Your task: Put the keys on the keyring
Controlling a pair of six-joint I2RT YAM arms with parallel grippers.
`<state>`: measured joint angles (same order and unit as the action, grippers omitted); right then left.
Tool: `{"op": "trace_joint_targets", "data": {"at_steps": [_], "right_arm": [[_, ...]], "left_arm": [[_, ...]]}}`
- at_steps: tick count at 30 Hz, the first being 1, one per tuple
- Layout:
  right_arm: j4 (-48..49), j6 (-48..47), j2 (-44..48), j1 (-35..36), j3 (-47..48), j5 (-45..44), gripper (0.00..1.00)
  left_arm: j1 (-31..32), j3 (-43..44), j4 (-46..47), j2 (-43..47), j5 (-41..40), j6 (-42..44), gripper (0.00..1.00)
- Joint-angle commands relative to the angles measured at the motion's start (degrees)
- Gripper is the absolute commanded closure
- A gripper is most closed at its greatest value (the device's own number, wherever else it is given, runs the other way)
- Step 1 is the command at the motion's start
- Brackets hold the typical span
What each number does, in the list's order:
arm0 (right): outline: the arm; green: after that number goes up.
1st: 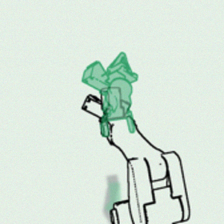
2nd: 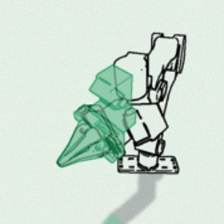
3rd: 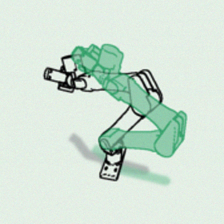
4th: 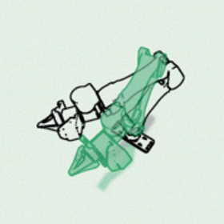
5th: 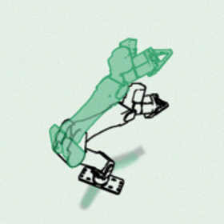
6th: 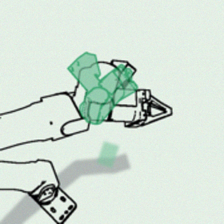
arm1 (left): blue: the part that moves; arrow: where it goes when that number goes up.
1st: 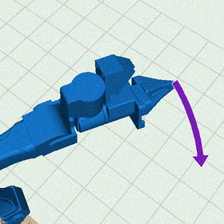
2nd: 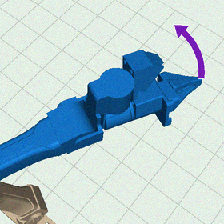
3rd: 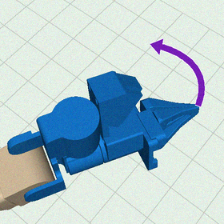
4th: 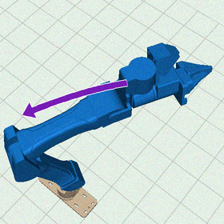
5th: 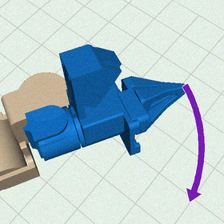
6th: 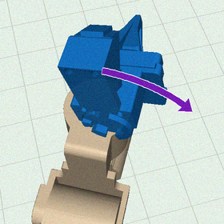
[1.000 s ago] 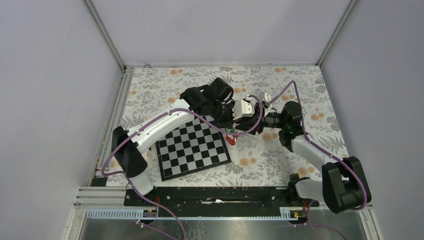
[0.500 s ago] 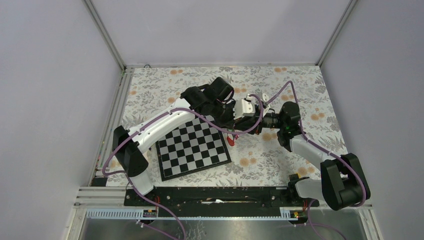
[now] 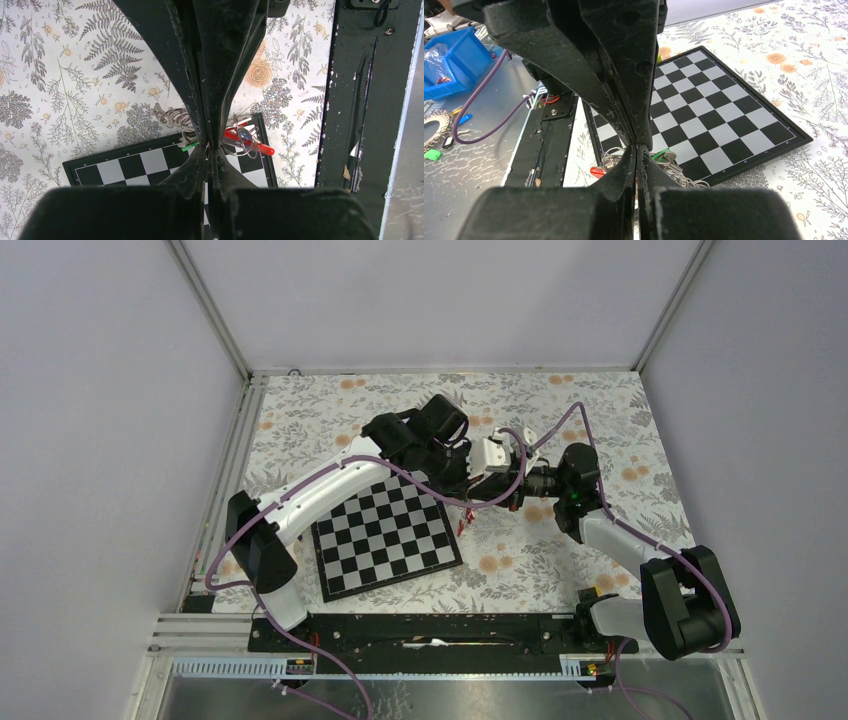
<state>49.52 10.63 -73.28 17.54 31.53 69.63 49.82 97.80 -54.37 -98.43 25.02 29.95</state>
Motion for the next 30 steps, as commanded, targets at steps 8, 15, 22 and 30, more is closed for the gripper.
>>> {"op": "trace_joint_targets", "data": {"at_steps": [8,15,22,30], "right_arm": [[-2.01,-1.89,3.91,0.23,1.95,0.88,1.00],[-0.89,-0.71,4.28,-0.52,2.04,1.52,1.00],[-0.39,-0.01,4.06,-0.84,2.05,1.90,1.00],[-0.47,-0.02,4.13,-1.26,1.86,2.00,1.00]], "left_arm": [[-3.54,-8.66,11.67,8.97,4.01,3.66,0.57],[-6.36,-21.45,24.86,16.84,7.36,6.64,0.35],[-6.32,-23.44,28.52,14.06,13.59,5.50,0.33],[-6.34,-22.67,28.17,10.15,18.61,5.15,0.47]]}}
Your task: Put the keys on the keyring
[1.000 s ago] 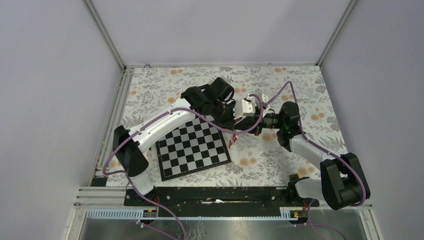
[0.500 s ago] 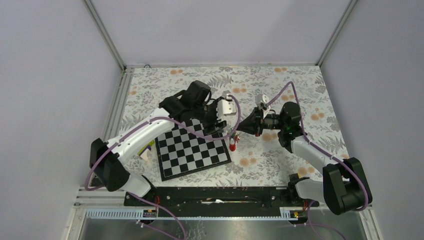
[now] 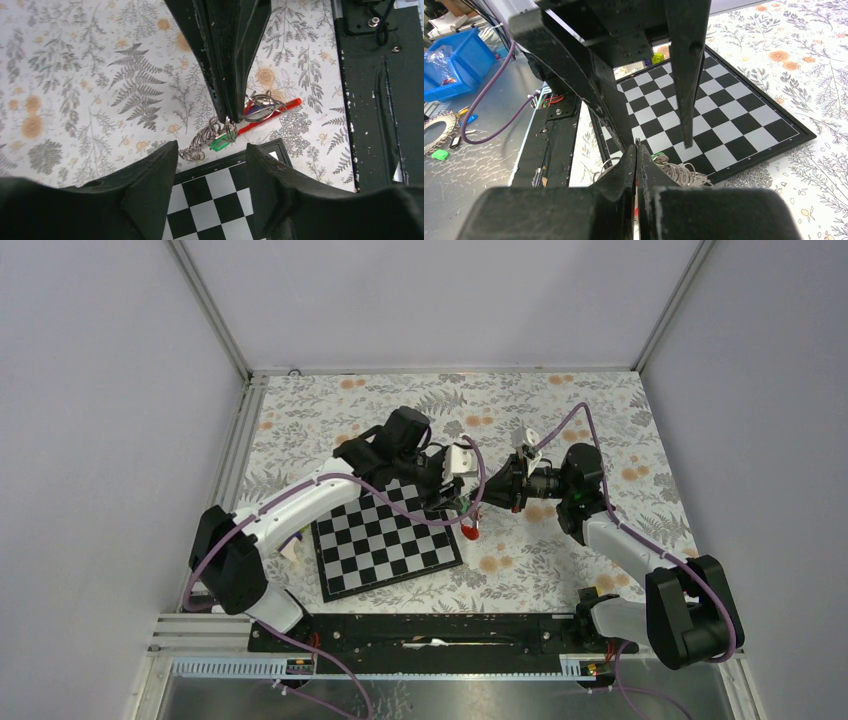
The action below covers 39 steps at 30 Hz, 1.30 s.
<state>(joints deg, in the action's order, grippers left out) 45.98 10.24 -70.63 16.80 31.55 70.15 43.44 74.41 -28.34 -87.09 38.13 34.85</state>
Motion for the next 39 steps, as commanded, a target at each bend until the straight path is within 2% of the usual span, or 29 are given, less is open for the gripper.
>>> {"op": "trace_joint_targets", "data": {"at_steps": [1,4,10,14,24,39], "right_arm": [[3.07,0.38,1.44,-0.53,1.80,1.48,1.00],[3.00,0.22,1.33,-0.63,1.76,1.48,1.00],[2.81,-0.02,0.89,-0.70,1.80,1.48,1.00],[2.57,-0.32,0.87,-0.71,1.76,1.33,1.00],[2.54,-0.77,-0.08,-0.71,1.47,1.03,1.00],[2.45,-1.26,-0.85,-0.63,1.01,0.44,1.00]], "left_arm": [[0.04,0.89,1.71,-1.61,5.62,0.23,0.50],[0.06,1.22,0.46,-2.78,5.92,0.39,0.61],[-0.01,2.19,-1.64,-4.63,7.44,0.36,0.90],[0.06,2.57,-2.07,-5.17,7.81,-0.10,0.99],[0.06,4.74,-1.72,-7.53,11.46,-4.79,1.00],[0.41,7.78,-0.43,-9.97,10.58,-8.77,1.00]]}}
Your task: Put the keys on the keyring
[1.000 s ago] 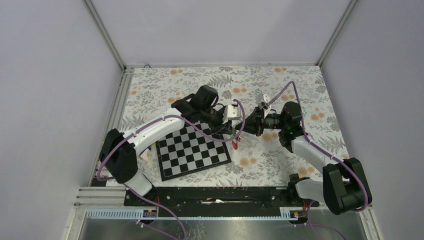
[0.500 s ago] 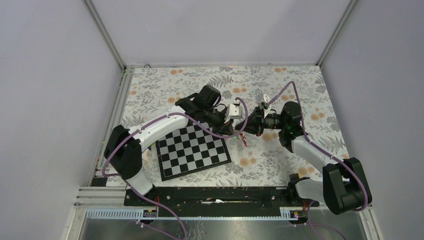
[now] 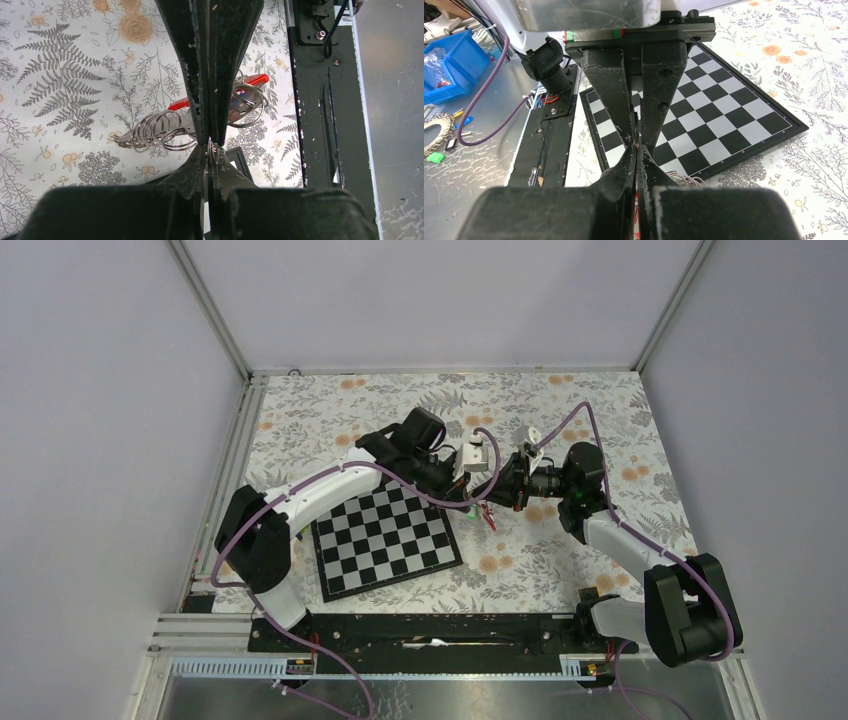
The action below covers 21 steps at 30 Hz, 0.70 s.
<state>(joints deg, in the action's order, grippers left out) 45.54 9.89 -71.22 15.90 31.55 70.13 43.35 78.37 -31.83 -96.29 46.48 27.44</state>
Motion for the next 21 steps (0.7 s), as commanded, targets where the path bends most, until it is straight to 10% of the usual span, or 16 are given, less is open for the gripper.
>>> {"op": "trace_joint_targets", "data": {"at_steps": [1,21], "right_arm": [[2.89,-0.96,-0.27,0.27,1.05,0.45,1.00],[0.60,-3.20,0.28,0.36,1.04,-0.17,1.00]], "left_arm": [[0.56,4.08,3.05,-0.93,2.19,-1.49,1.00],[0.98,2.09,8.51,0.00,-3.32,-4.87,0.81]]}}
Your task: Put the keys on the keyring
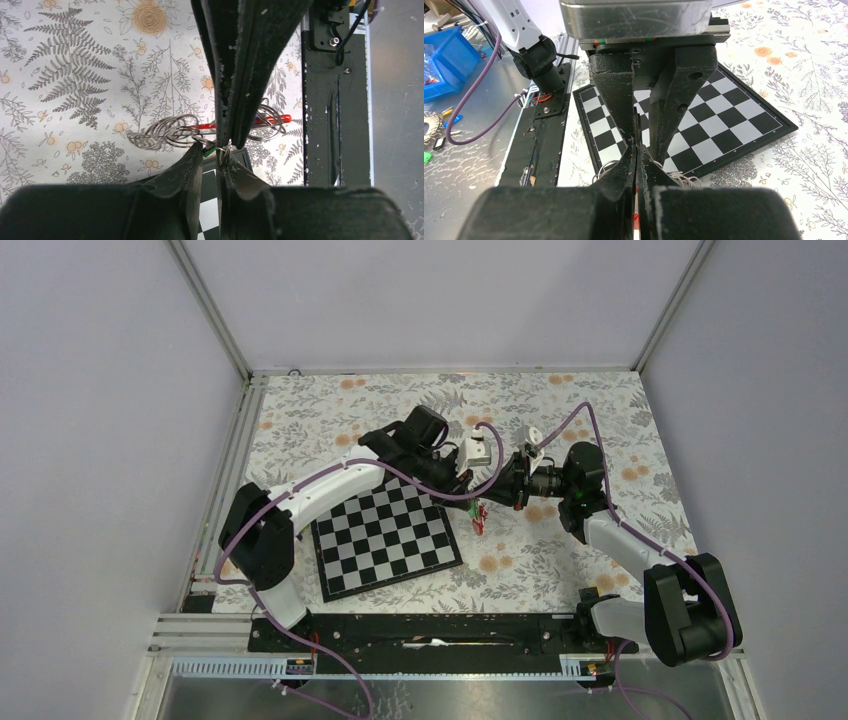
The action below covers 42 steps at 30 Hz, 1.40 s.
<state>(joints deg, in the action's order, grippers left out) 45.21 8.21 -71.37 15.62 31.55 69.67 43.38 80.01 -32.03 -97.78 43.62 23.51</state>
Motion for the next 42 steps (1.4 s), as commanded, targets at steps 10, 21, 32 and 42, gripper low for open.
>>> {"op": "trace_joint_targets", "data": {"at_steps": [10,21,32,42], "right_arm": [[-1.53,-3.64,1.06,0.64,1.42,-0.06,1.00],[-1.62,-3.49,0.96,0.69,1.52,-0.02,1.00],[-1.00,-2.71,0.70,0.69,1.59,0.12,1.00],[-0.26,-2.12,0.41,0.64,1.45,0.20,1.00]], "left_arm": [[0.62,-2.97,8.61,5.51,-4.21,1.98,0.71],[-0.81,-5.53,7.95,10.76,-2.70,6.19,0.49],[-0.86,-3.92,7.69,9.82,1.75,6.52,0.51],[-0.84,-2.00,7.13,6.94,3.73,5.59,0.66]]}}
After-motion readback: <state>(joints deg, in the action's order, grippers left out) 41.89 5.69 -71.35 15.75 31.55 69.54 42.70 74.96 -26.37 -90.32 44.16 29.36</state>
